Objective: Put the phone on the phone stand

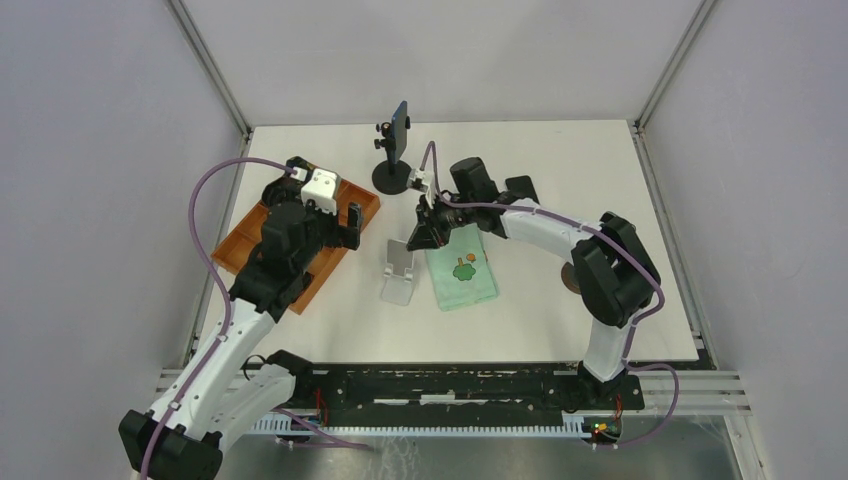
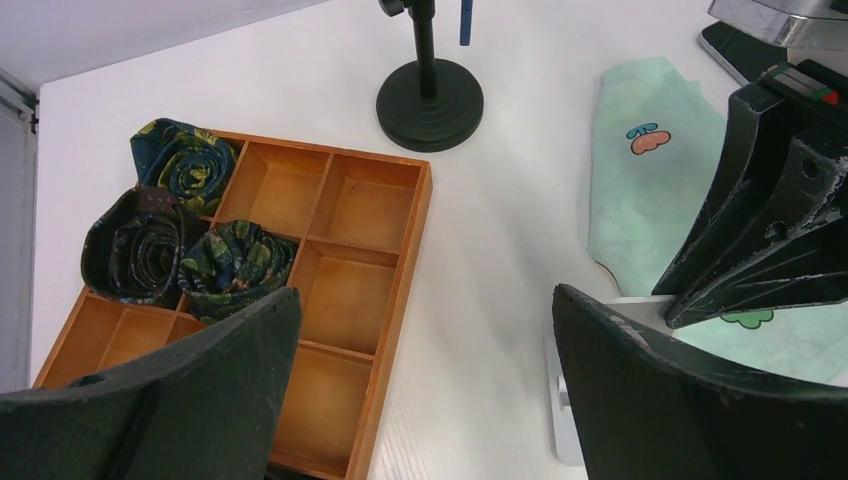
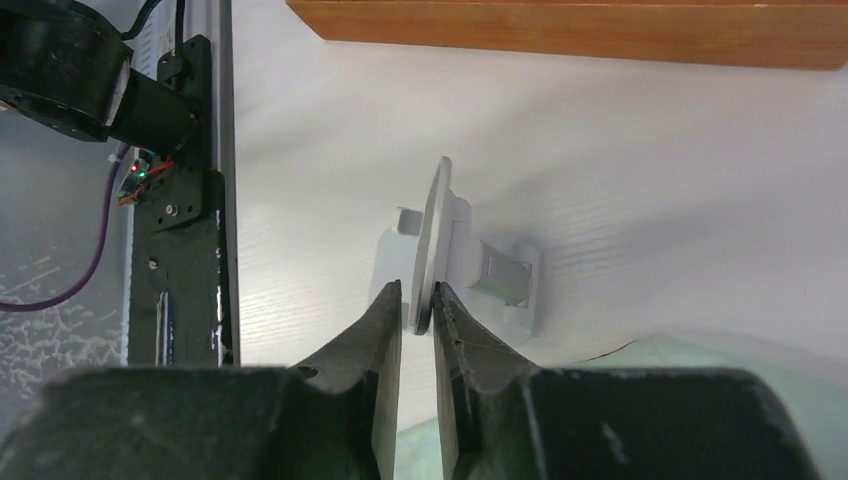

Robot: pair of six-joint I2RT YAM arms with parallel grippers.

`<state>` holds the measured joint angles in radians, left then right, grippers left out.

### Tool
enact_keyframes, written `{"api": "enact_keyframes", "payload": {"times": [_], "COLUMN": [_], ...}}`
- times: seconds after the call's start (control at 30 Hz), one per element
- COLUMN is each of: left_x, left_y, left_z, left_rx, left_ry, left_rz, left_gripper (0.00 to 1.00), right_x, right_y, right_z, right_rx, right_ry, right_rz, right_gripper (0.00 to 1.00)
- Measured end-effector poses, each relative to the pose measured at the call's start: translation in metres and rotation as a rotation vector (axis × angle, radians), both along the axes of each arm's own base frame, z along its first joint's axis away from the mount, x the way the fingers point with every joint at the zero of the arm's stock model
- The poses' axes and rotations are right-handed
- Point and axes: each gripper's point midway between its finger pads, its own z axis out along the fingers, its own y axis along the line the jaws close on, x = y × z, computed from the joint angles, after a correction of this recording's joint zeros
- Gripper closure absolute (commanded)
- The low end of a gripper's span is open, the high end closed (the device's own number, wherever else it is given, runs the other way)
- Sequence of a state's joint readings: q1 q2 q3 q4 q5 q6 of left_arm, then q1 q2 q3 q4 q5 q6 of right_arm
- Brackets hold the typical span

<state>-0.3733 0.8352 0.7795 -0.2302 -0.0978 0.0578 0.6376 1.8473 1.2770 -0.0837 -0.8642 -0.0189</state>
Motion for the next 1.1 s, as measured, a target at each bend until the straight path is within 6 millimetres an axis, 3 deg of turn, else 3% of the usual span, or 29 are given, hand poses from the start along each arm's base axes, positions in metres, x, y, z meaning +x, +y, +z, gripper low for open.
{"api": "enact_keyframes", "payload": {"times": [0.2,0.33,0.67,0.8,1.0,1.1], "left_x": [0.0,0.0,0.0,0.0,0.0,0.0], "left_y": [0.0,0.0,0.0,0.0,0.0,0.0], "left_z": [0.0,0.0,0.0,0.0,0.0,0.0], "left_rx": [0.001,0.001,0.001,0.001,0.001,0.001], "left_ry": [0.001,0.001,0.001,0.001,0.001,0.001], "left_rz": [0.001,0.001,0.001,0.001,0.001,0.001], "left_gripper": [0.0,0.0,0.0,0.0,0.0,0.0], "right_x": [0.008,0.014,0.032,0.049,0.078,0.092], "right_y": [-0.003,-0.011,-0.043,-0.068,-0.12,-0.139], "right_z": [0.001,0.004,0.051,0.044,0.013,0.009], "right_rx": [-0.045,-0.092,-0.117,-0.142,-0.222,-0.249], "right_ry": [-0.067,-0.151,-0.403,-0.408,-0.349,-0.339], "right_rz": [-0.001,-0.008,-0.075,-0.146,-0.312,-0.393], "right_gripper": [0.36,0.23,0.19,0.19,0.18,0.17]}}
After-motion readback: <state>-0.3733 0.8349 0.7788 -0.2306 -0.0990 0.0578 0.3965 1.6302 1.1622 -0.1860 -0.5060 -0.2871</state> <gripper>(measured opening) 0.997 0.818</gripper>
